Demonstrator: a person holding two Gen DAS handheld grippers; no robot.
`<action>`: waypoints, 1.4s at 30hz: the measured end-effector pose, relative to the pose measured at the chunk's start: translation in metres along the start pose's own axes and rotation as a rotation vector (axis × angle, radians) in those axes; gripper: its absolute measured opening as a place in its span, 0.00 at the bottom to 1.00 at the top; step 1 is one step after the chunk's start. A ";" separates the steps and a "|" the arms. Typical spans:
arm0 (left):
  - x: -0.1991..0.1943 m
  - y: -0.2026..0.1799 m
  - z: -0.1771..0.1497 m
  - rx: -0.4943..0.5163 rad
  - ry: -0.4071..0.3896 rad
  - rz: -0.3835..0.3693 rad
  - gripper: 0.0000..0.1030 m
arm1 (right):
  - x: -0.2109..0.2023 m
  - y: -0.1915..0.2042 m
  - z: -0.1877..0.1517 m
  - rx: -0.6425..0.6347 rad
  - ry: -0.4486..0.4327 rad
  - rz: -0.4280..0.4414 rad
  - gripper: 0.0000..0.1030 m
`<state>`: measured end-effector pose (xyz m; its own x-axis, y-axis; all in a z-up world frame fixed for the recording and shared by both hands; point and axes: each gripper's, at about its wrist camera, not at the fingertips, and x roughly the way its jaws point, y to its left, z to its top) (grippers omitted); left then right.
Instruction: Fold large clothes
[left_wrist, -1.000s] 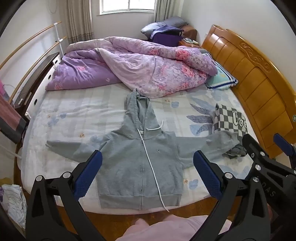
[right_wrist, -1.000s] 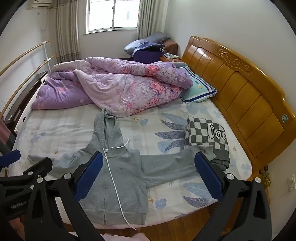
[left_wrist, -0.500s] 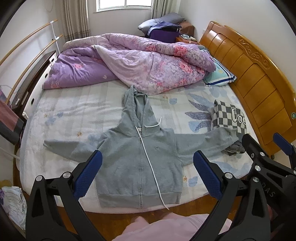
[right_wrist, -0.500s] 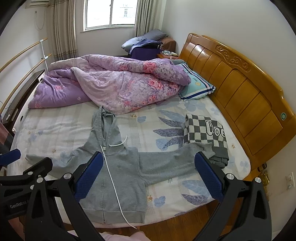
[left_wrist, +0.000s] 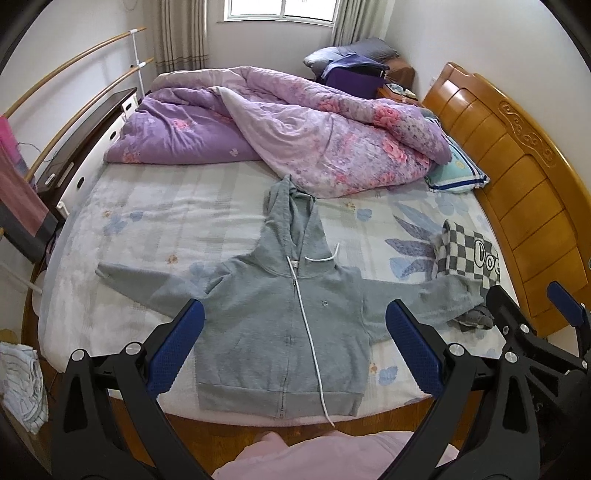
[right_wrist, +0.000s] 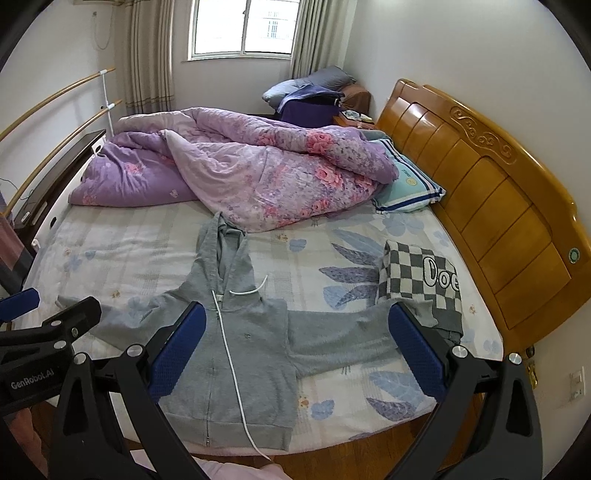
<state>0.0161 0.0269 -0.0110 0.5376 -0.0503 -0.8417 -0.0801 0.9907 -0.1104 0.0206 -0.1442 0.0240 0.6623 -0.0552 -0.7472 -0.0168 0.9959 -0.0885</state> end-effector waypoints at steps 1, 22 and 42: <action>0.000 0.001 0.000 -0.001 -0.002 0.003 0.95 | 0.000 0.000 0.000 0.000 -0.001 0.001 0.93; -0.014 0.002 -0.005 0.018 -0.018 0.012 0.95 | -0.004 0.004 -0.007 0.031 0.005 0.032 0.93; -0.022 0.009 -0.012 0.020 -0.027 0.025 0.95 | -0.012 0.000 -0.012 0.022 0.004 0.049 0.93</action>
<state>-0.0067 0.0350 0.0000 0.5577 -0.0224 -0.8297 -0.0775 0.9939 -0.0789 0.0037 -0.1440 0.0250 0.6584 -0.0066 -0.7527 -0.0328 0.9988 -0.0374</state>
